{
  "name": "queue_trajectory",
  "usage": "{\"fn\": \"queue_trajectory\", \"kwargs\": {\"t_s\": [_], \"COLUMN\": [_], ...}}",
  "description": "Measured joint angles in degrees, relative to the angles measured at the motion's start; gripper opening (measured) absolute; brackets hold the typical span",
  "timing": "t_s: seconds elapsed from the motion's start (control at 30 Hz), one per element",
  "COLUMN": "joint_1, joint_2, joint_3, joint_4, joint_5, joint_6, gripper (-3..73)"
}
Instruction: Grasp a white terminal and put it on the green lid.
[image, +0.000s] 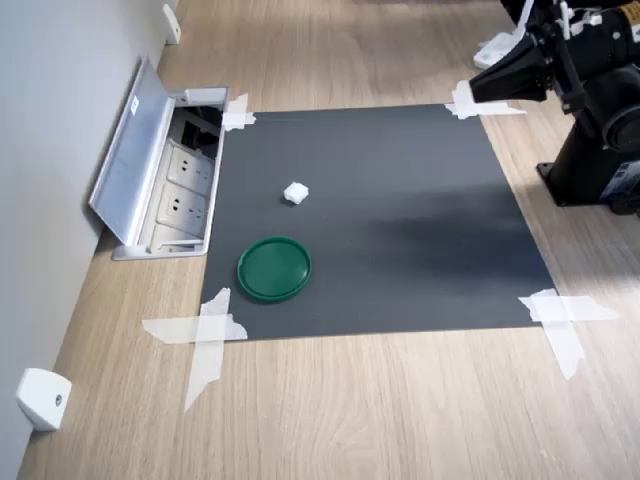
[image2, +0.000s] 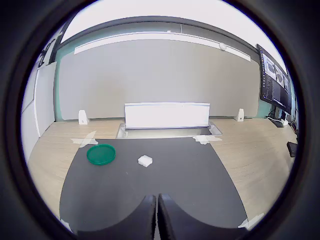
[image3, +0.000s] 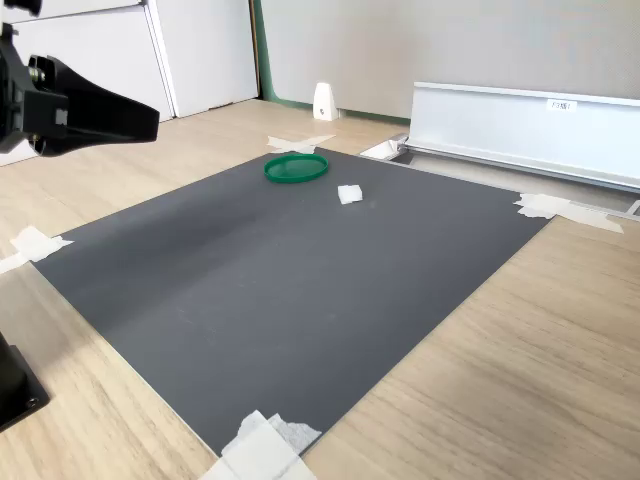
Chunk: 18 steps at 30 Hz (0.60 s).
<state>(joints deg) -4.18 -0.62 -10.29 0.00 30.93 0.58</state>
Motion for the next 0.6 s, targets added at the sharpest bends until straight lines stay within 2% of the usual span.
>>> {"fn": "queue_trajectory", "kwargs": {"t_s": [0.6], "joint_1": [0.0], "joint_2": [0.5], "joint_3": [-0.7], "joint_4": [0.0], "joint_5": [-0.1], "joint_6": [-0.2], "gripper": [-0.8]}}
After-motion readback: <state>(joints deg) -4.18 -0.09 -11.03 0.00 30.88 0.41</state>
